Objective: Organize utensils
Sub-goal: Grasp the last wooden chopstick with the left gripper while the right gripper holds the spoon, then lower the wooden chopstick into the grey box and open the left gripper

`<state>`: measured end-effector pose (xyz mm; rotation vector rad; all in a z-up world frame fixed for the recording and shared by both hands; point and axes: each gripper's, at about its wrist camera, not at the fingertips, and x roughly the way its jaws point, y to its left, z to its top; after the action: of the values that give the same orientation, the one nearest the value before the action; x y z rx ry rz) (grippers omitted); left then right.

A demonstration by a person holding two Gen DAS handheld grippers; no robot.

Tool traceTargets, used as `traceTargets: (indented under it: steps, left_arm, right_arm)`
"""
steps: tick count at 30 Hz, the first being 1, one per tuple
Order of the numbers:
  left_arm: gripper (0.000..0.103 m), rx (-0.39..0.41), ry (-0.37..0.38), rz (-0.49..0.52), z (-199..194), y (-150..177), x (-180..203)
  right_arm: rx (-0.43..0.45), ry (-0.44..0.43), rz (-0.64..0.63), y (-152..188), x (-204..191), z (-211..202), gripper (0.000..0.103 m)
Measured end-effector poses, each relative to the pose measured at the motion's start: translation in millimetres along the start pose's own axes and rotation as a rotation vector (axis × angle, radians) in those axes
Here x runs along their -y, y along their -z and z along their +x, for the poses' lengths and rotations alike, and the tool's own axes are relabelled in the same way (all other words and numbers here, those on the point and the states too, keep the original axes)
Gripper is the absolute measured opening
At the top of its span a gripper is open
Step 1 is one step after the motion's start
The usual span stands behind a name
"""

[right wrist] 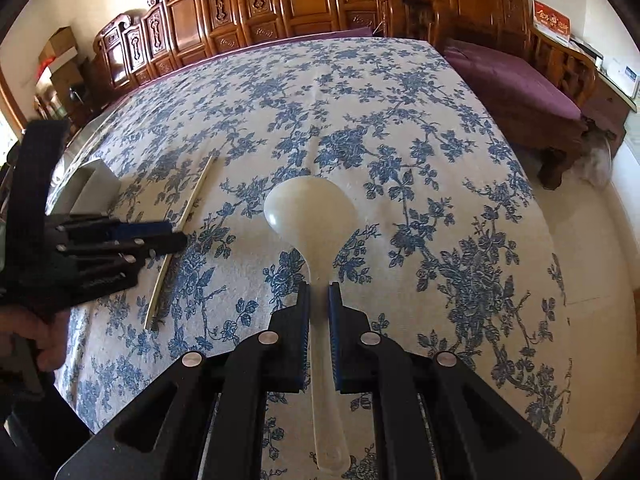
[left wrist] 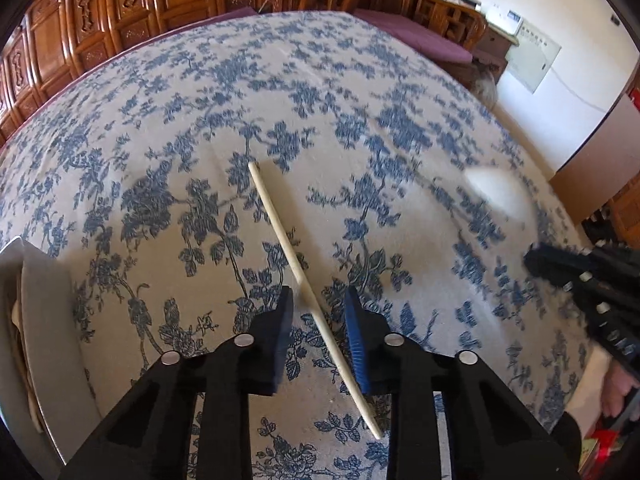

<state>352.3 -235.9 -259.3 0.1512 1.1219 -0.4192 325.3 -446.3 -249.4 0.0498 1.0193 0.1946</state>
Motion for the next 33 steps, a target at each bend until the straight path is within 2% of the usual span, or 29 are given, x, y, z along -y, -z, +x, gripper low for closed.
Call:
traceTargets:
  steps: [3,4,7,16,33]
  left_arm:
    - [0.015,0.009,-0.018,0.007,-1,4,-1]
    - [0.007,0.005,-0.015,0.001,-2,5,-3]
    - [0.004,-0.001,0.003,-0.015,-4,8,-10]
    - [0.004,0.047,0.017,-0.012,-45,27,-21]
    - [0.004,0.210,0.022,-0.043,-154,51,-56]
  right_arm:
    - [0.011,-0.004,0.006,-2,-1,-4,0.011]
    - [0.013,-0.005,0.007,-2,-2,-5,0.011]
    - [0.019,-0.011,0.005,-3,-8,-8,0.011]
    - [0.046,-0.025,0.004,1,-32,-26,0.011]
    - [0.097,-0.074,-0.074,-8,-98,-56,0.011]
